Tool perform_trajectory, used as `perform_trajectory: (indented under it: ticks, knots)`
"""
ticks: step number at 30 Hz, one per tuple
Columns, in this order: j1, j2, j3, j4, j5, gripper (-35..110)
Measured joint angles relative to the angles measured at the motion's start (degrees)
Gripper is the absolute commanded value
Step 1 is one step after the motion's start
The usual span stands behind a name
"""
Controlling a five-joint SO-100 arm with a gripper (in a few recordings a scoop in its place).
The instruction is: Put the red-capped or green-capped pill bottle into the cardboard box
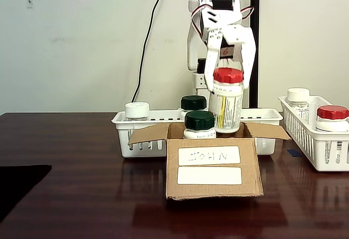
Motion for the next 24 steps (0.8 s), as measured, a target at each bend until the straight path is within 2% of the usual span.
perform_trajectory:
  ticks: [4,11,14,19,24]
  knots:
    - [0.0,-3.7,-2.4,-1.9,-0.2,5]
    - [0.0,-6.3,-2.5,-2.7,0.4,42]
    - [0.0,-6.3,-2.5,-2.7,0.4,52]
    - [-0.4,-6.2,-3.3,-2.1,-0.2,49]
    - [-0.9,-5.4,-5.8,3.8,-1.1,35]
